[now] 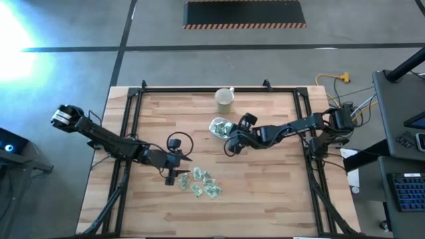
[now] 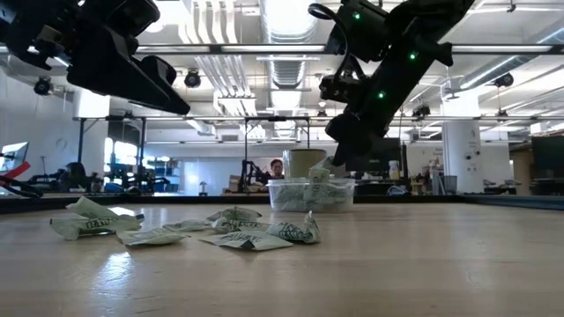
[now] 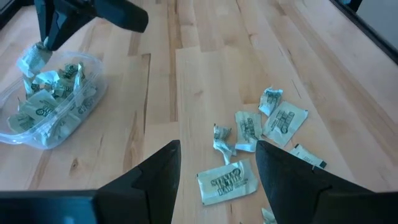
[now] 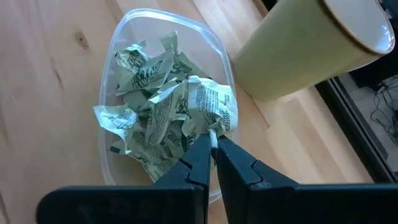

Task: Pick and place items into bin
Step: Put the green stevia packet into the transparent bin

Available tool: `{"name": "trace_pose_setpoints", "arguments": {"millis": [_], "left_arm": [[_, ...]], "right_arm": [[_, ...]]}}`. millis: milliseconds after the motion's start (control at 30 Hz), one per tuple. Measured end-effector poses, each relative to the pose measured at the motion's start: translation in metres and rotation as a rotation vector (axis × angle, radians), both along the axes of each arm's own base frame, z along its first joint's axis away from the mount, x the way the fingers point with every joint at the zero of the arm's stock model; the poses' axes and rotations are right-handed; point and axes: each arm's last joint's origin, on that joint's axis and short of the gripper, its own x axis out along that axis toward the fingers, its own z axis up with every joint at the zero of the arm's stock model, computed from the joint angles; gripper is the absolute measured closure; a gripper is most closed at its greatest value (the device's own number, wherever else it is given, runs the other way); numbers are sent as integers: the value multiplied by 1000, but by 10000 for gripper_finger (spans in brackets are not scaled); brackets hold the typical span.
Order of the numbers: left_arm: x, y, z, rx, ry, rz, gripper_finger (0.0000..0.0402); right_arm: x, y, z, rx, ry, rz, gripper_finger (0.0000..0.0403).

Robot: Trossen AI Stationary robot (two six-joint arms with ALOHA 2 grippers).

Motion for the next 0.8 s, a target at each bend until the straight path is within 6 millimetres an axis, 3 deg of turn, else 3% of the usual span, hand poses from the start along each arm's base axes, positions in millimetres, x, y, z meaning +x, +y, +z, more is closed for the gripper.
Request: {"name": "trace_pose_setpoints", "arguments": {"millis": [467, 667, 800], "left_arm": [[1, 0, 1, -9, -18, 1, 210], [0, 0, 0, -12, -9, -4, 210], [-1, 0, -7, -8, 21, -16, 210]], "right_arm": [[0, -1, 1, 12, -20, -21, 258], [-3, 3, 16, 10, -68, -4, 242], [-9, 20, 33, 40, -100, 107, 246]]}}
